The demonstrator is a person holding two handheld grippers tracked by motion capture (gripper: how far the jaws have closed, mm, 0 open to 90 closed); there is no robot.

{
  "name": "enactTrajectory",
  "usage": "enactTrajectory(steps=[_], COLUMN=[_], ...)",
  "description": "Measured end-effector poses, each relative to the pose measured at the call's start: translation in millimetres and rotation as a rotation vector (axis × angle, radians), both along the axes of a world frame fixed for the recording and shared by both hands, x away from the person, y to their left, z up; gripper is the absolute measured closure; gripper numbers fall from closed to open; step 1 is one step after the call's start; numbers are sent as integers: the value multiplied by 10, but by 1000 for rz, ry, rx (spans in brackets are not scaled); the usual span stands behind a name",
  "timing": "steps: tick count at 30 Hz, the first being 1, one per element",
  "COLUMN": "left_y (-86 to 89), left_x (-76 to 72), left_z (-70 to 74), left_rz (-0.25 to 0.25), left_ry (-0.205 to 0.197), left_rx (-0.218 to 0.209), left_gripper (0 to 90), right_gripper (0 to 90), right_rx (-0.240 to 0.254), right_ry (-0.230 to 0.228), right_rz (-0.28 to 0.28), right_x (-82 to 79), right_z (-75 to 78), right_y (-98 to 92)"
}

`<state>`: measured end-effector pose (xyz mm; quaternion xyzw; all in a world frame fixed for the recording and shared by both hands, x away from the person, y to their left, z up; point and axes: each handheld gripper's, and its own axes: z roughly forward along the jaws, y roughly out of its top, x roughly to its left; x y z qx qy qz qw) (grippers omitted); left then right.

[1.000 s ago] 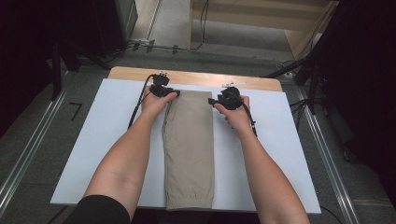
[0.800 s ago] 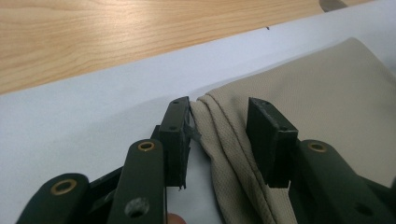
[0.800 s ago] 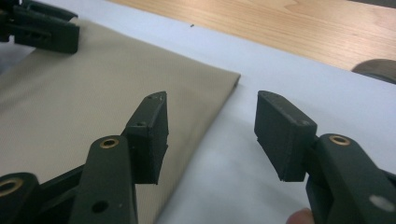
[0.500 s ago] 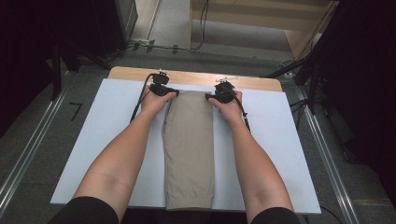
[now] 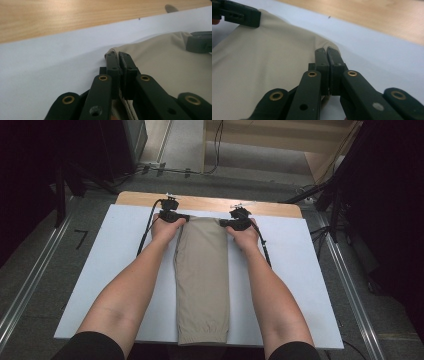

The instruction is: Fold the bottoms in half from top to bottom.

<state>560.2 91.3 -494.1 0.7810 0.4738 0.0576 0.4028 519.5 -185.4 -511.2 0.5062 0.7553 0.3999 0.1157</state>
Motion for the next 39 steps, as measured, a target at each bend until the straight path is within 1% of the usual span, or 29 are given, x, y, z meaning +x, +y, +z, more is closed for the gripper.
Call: enactTrajectory(steps=[1, 2, 3, 4, 5, 6, 7, 8, 9, 10, 11, 12, 13, 14, 15, 16, 18, 20, 21, 23, 24, 25, 26, 30, 32, 33, 34, 36, 39], left_y=[-3, -7, -13, -15, -23, -30, -40, -47, -53, -63, -63, -54, -43, -29, -16, -6, -5, 13, 26, 61, 86, 109, 130, 228, 276, 293, 324, 367, 422], left_x=[8, 19, 32, 43, 59, 75, 90, 98, 98, 85, 69, 52, 30, 2, -33, -73, -190, -334, -409, -544, -644, -728, -816, -1185, -1360, -1426, -1532, -1706, -1969], left_z=[45, 103, 176, 240, 335, 444, 589, 707, 797, 948, 1058, 1152, 1231, 1300, 1353, 1392, 1441, 1451, 1443, 1409, 1373, 1339, 1299, 1128, 1035, 998, 934, 824, 667], left_rz=[2, 3, 4, 5, 7, 5, -2, -14, -24, -37, -48, -61, -71, -78, -86, -99, -125, -151, -159, -170, -182, -192, -203, -237, -252, -256, -264, -274, -305], left_ry=[-11, -28, -45, -63, -85, -107, -142, -170, -194, -242, -279, -306, -329, -353, -371, -381, -417, -450, -459, -471, -478, -484, -484, -496, -496, -499, -492, -486, -479], left_rx=[3, 5, 0, -6, -22, -34, -49, -76, -96, -107, -114, -130, -143, -142, -151, -158, -148, -150, -149, -161, -155, -153, -166, -184, -176, -180, -182, -177, -162], left_gripper=[888, 889, 890, 890, 890, 890, 890, 890, 889, 889, 889, 889, 888, 888, 888, 888, 887, 888, 887, 887, 886, 886, 886, 886, 886, 886, 886, 885, 885], right_gripper=[871, 873, 874, 874, 874, 875, 875, 874, 874, 875, 875, 874, 875, 875, 875, 874, 874, 874, 874, 874, 874, 874, 874, 874, 875, 874, 874, 874, 874], right_rx=[14, 16, 35, 50, 52, 54, 60, 64, 64, 62, 68, 80, 92, 95, 100, 109, 102, 104, 103, 109, 108, 111, 120, 129, 131, 129, 135, 112, 94], right_ry=[-16, -28, -32, -47, -63, -89, -112, -146, -174, -193, -228, -257, -284, -308, -328, -347, -373, -404, -417, -432, -437, -442, -443, -453, -458, -465, -462, -469, -459], right_rz=[-10, -29, -48, -55, -63, -67, -68, -68, -71, -73, -78, -78, -80, -76, -70, -61, -41, -21, -10, 8, 15, 26, 34, 66, 84, 93, 102, 124, 153], right_x=[2, 8, 18, 29, 34, 38, 42, 47, 47, 44, 32, 15, -12, -40, -76, -119, -223, -355, -429, -584, -644, -746, -829, -1193, -1389, -1488, -1559, -1761, -2030], right_z=[41, 98, 163, 238, 308, 407, 513, 648, 760, 844, 978, 1079, 1170, 1249, 1316, 1373, 1463, 1512, 1520, 1495, 1476, 1434, 1392, 1215, 1136, 1097, 1067, 964, 813], right_y=[-10, -28, -48, -69, -80, -94, -107, -129, -149, -165, -200, -235, -265, -290, -311, -325, -333, -328, -323, -318, -316, -315, -316, -313, -299, -288, -278, -240, -207])
